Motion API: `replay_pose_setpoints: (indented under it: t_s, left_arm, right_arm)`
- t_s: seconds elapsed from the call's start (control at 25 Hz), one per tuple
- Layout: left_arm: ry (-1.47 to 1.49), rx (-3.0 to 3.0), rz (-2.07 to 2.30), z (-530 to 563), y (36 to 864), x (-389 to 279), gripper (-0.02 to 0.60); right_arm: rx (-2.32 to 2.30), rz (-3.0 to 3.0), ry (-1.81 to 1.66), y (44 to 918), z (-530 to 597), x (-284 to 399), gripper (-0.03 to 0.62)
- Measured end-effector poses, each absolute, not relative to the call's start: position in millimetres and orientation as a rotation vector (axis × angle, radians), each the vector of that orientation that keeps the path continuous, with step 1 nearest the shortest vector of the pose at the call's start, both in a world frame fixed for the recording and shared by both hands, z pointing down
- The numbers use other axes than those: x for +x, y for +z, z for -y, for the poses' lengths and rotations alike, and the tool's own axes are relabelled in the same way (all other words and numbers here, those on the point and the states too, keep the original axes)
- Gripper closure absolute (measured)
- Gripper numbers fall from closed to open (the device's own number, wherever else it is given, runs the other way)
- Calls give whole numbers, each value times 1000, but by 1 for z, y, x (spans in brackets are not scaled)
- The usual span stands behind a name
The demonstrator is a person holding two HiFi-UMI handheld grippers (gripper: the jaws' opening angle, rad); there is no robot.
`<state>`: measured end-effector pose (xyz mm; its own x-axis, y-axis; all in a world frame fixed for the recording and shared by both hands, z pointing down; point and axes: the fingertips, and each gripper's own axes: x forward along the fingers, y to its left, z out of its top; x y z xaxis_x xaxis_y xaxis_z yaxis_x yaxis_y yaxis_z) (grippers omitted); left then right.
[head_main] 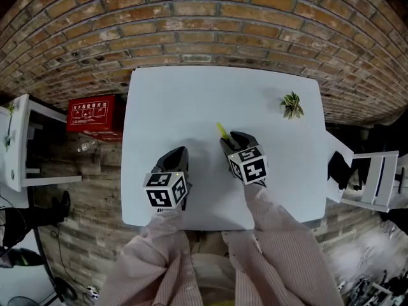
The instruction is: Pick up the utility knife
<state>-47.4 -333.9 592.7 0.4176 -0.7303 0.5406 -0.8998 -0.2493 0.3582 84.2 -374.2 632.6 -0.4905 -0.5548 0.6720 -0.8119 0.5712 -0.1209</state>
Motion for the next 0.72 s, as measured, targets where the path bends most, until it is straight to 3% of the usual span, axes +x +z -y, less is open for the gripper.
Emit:
replay_pose_setpoints:
  t_s: [0.72]
  left_arm:
    - [362, 2066, 1367, 332, 592, -38, 589]
  right_arm:
    - [1005, 2154, 488, 641, 371, 81, 467]
